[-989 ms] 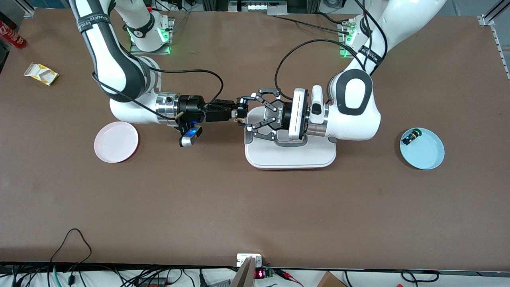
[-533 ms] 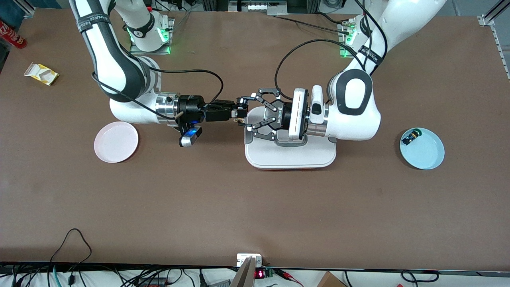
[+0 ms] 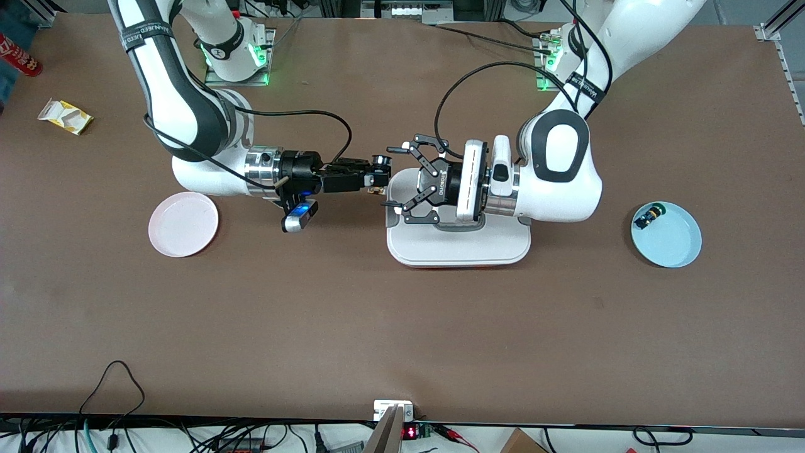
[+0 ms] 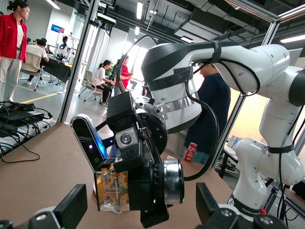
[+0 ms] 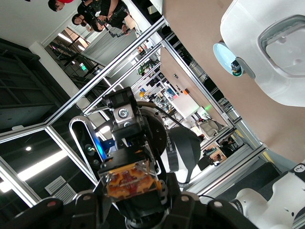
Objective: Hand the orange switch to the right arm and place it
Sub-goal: 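Open the left gripper and withdraw it while the right gripper holds the switch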
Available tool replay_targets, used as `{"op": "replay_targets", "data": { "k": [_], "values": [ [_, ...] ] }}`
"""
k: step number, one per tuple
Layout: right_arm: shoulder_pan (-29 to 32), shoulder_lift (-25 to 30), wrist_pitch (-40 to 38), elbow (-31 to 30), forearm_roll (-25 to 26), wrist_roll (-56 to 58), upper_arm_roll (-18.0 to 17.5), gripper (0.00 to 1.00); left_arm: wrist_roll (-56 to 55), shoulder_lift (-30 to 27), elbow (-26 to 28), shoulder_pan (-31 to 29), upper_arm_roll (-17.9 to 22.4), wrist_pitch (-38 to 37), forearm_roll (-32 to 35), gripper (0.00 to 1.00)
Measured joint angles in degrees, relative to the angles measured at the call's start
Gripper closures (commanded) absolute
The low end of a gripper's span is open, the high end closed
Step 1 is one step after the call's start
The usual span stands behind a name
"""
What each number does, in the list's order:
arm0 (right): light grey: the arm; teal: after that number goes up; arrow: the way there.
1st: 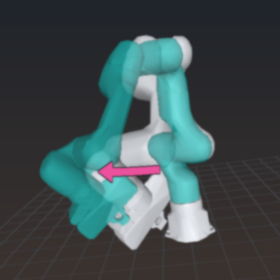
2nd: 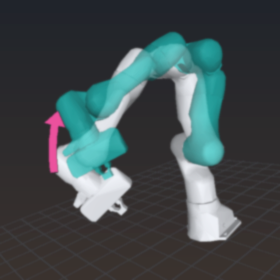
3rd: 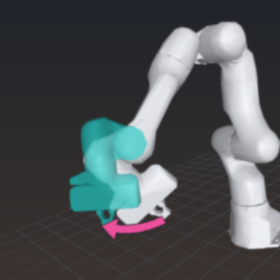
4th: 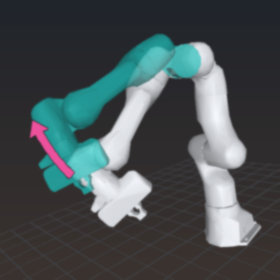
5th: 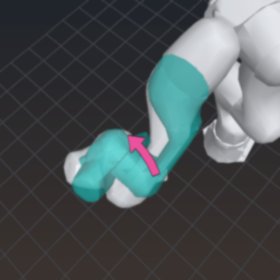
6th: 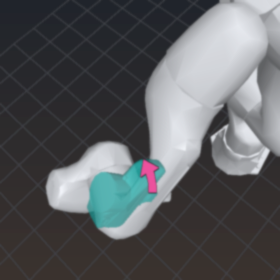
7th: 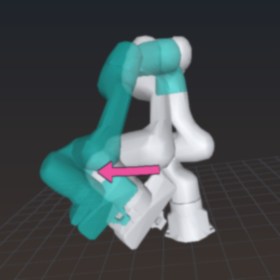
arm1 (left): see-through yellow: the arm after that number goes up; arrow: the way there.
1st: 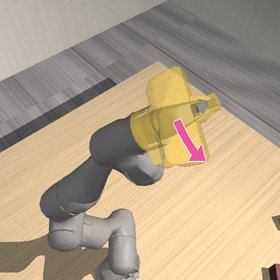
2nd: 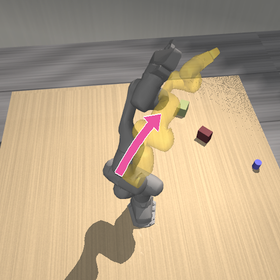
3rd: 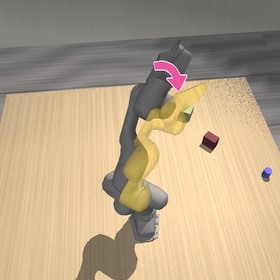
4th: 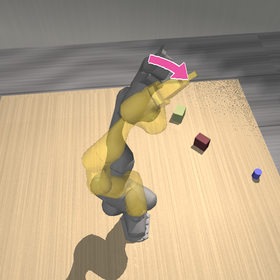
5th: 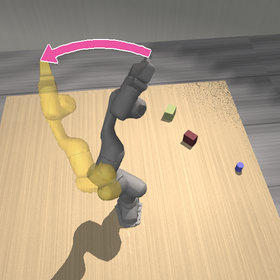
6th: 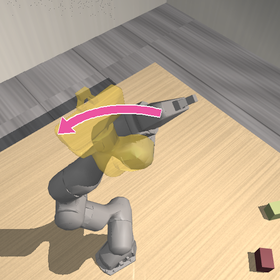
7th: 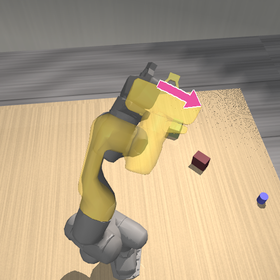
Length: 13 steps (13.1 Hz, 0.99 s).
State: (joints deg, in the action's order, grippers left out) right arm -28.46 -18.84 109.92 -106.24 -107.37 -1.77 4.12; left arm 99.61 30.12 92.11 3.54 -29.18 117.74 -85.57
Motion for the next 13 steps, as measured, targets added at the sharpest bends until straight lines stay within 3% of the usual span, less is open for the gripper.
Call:
{"op": "replay_targets", "data": {
  "k": [3, 6, 9, 13],
  "values": [
    [0.5, 0.0, -0.5, 0.0, 0.0, 0.0, 0.0, 0.62, -3.7, -0.1, -0.2, -0.6, 0.1, -2.6, 0.6, 0.0],
    [2.6, 0.1, -3.7, -0.1, 1.8, 0.0, 0.2, 0.62, -13.5, -1.0, -0.9, -3.0, 0.2, -7.4, 7.8, 0.0],
    [6.5, 0.0, -8.5, -0.5, 7.0, 0.0, 0.3, 0.62, -25.7, -3.4, -2.3, -5.8, 0.3, -13.0, 16.7, 0.0],
    [11.6, 0.1, -15.5, -0.8, 17.8, 0.0, 0.5, 0.62, -44.5, -6.7, -5.4, -8.6, 0.3, -20.4, 31.9, 0.0]
  ]
}}
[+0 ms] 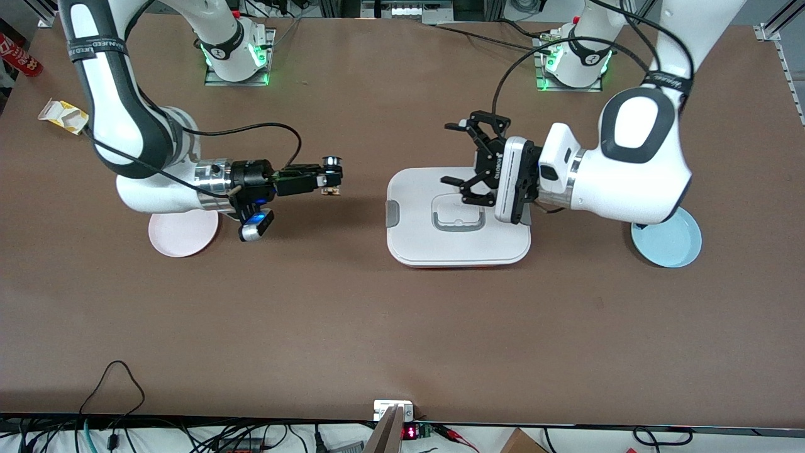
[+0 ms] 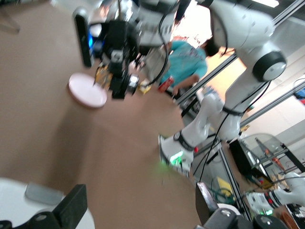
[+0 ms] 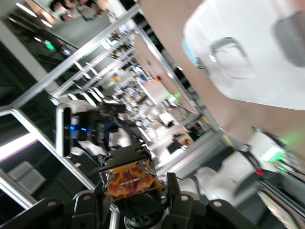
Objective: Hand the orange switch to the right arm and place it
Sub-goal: 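Open the left gripper and withdraw it while the right gripper holds the switch, then move the switch over the white plate while the left gripper retracts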
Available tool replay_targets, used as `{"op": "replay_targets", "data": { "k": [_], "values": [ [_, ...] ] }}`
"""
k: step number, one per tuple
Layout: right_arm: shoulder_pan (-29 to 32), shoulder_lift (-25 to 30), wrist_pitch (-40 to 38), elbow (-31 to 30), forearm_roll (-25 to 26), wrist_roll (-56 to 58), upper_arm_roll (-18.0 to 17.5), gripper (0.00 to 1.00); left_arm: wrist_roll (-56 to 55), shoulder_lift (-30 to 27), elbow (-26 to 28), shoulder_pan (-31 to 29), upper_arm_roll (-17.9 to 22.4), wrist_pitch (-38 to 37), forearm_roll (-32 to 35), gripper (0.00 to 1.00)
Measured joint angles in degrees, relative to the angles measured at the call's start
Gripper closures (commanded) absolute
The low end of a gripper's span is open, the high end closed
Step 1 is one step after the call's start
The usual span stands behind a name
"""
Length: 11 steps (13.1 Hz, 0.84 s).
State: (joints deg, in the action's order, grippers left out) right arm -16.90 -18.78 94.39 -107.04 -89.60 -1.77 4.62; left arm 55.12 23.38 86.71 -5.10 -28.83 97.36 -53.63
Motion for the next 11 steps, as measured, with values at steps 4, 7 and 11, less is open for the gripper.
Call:
{"op": "replay_targets", "data": {
  "k": [4, 7, 11],
  "values": [
    [5.5, 0.8, -6.4, 0.1, 12.4, 0.4, 0.1, 0.62, -18.4, -3.2, -3.0, -0.1, 0.0, -9.2, 15.4, 0.0],
    [7.6, 2.1, -8.4, 0.2, 26.8, 3.5, 0.2, 0.62, -31.8, -4.4, -6.4, -0.1, 0.0, -17.5, 28.4, 0.0],
    [7.9, 3.7, -8.6, 0.4, 44.9, 13.8, 0.1, 0.62, -42.9, -5.0, -8.2, -0.1, -0.1, -23.4, 46.9, 0.0]
  ]
}}
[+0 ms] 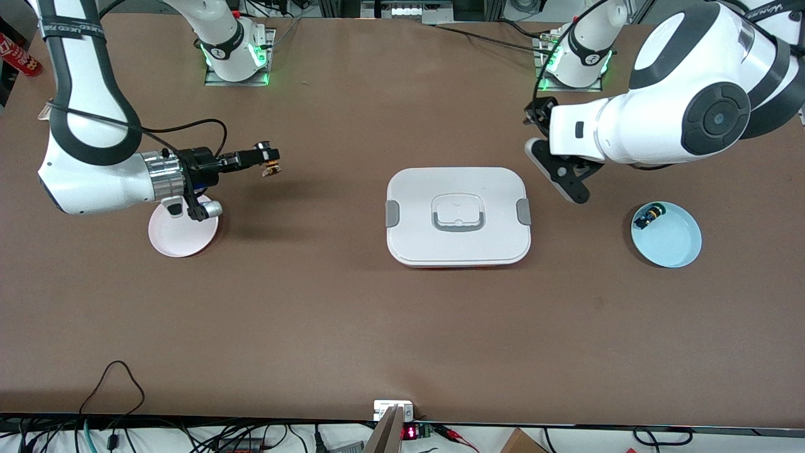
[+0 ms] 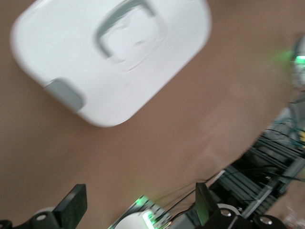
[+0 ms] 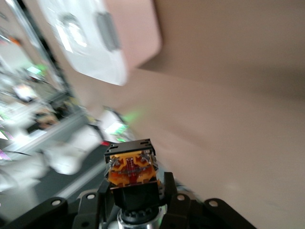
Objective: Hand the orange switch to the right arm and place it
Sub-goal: 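Move the switch over the white plate while the left gripper retracts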
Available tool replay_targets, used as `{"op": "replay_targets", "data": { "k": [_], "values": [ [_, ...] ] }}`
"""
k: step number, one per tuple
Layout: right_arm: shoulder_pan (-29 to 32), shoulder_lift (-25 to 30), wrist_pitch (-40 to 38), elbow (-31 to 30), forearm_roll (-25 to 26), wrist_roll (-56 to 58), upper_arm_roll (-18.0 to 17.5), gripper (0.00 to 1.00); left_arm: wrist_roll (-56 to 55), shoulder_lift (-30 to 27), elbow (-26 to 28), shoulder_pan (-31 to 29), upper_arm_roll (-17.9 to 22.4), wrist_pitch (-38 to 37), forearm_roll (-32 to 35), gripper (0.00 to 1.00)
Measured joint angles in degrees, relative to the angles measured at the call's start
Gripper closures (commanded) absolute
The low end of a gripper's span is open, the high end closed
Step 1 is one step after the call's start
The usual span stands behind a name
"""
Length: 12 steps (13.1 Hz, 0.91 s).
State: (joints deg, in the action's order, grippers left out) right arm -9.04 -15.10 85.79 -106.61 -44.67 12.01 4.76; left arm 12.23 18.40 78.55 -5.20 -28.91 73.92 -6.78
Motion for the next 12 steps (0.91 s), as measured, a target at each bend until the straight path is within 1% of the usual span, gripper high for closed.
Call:
{"op": "replay_targets", "data": {
  "k": [1, 3, 4, 5, 6, 7, 8, 9, 10, 11, 12],
  "values": [
    [0.0, 0.0, 0.0, 0.0, 3.9, 2.5, 0.0, 0.62, -2.9, -0.3, -0.1, 0.0, 0.0, -0.4, 4.5, 0.0],
    [0.1, 0.0, 0.0, 0.0, 8.6, 5.8, 0.0, 0.62, -8.9, -1.3, -0.4, -0.2, 0.3, -0.8, 12.6, 0.0],
    [0.2, 0.0, 0.1, 0.1, 10.6, 7.2, 0.0, 0.62, -11.4, -1.9, -0.5, -0.8, 0.5, -0.9, 14.3, 0.0],
    [0.3, 0.0, 0.3, 0.3, 13.4, 9.1, 0.0, 0.62, -12.9, -2.6, -0.5, -1.6, 0.8, -1.0, 15.0, 0.0],
    [0.5, 0.0, 1.0, 0.5, 16.9, 11.3, 0.0, 0.62, -13.8, -3.7, -0.5, -2.1, 1.9, -1.0, 15.2, 0.0],
    [0.6, 0.0, 1.9, 0.6, 20.3, 13.6, 0.0, 0.62, -14.0, -5.1, -0.3, -2.0, 4.3, -0.5, 15.1, 0.0],
    [0.6, 0.0, 3.0, 0.6, 23.9, 15.9, 0.0, 0.62, -14.0, -6.7, 0.4, -1.3, 7.6, 1.7, 14.1, 0.0],
    [0.7, 0.0, 4.1, 0.7, 27.9, 18.3, 0.0, 0.62, -14.0, -8.8, 2.1, 0.1, 12.0, 5.6, 11.9, 0.0],
    [0.7, 0.0, 5.2, 0.7, 32.2, 20.7, 0.0, 0.62, -14.0, -11.2, 5.0, 1.8, 16.4, 10.8, 10.5, 0.0],
    [0.7, 0.0, 6.6, 0.7, 36.1, 23.3, 0.0, 0.62, -14.0, -13.5, 8.4, 3.2, 19.5, 15.0, 10.0, 0.0],
    [0.7, 0.0, 8.2, 0.7, 39.6, 26.0, 0.0, 0.62, -14.0, -15.9, 12.3, 4.5, 21.4, 17.3, 10.0, 0.0]
  ]
}}
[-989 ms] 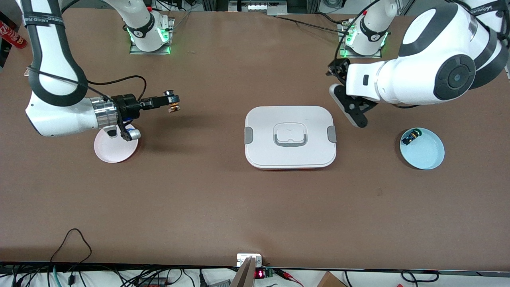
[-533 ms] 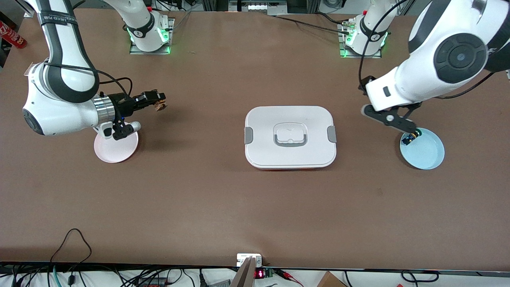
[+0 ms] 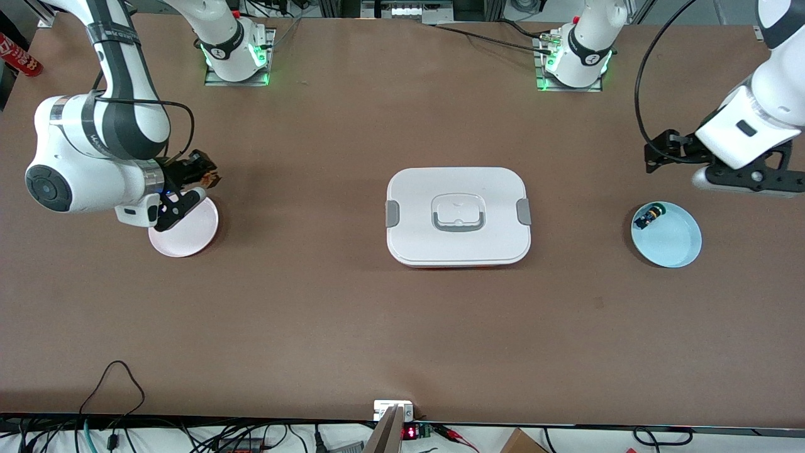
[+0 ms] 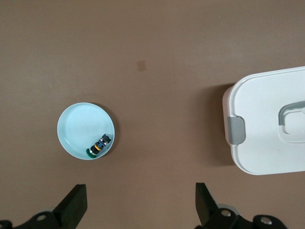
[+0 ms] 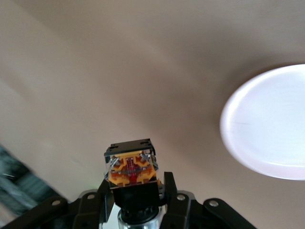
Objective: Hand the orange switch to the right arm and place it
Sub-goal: 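Move the switch over the white plate while the left gripper retracts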
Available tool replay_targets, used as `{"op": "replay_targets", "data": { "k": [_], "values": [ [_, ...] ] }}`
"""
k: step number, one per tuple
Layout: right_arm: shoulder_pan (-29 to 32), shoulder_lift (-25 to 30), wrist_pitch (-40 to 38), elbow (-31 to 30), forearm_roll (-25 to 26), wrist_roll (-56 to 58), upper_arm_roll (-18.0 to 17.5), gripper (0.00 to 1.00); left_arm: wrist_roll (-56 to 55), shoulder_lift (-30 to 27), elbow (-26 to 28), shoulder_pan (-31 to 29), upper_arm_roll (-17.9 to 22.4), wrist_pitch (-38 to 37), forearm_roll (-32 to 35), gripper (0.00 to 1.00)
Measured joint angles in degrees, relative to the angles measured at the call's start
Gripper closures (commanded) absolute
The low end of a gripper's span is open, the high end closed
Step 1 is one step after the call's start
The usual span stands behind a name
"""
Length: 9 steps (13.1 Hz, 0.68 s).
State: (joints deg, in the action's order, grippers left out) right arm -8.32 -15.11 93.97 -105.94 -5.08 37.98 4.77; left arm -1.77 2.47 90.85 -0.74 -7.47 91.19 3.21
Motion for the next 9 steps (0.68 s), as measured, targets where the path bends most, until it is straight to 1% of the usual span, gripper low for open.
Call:
{"op": "replay_targets", "data": {
  "k": [2, 4, 7, 9],
  "values": [
    [0.3, -0.1, 3.9, -0.1, 5.0, 5.4, 0.0, 0.62, -0.4, -4.5, 6.6, 2.4, 0.9, 1.5, 1.7, 0.0],
    [1.5, -0.4, 8.3, -0.8, 7.9, 11.3, 0.0, 0.62, -1.8, -7.2, 10.0, 4.0, 0.9, 1.8, 2.4, 0.0],
    [3.7, -0.8, 14.6, -2.9, 9.9, 19.7, 0.0, 0.62, -2.1, -6.7, 10.3, 3.7, 1.8, 3.6, -0.2, 0.0],
    [4.6, -1.0, 18.4, -4.9, 10.8, 25.7, 0.0, 0.62, -2.1, -6.0, 9.9, 3.6, 1.8, 3.7, -0.4, 0.0]
  ]
}}
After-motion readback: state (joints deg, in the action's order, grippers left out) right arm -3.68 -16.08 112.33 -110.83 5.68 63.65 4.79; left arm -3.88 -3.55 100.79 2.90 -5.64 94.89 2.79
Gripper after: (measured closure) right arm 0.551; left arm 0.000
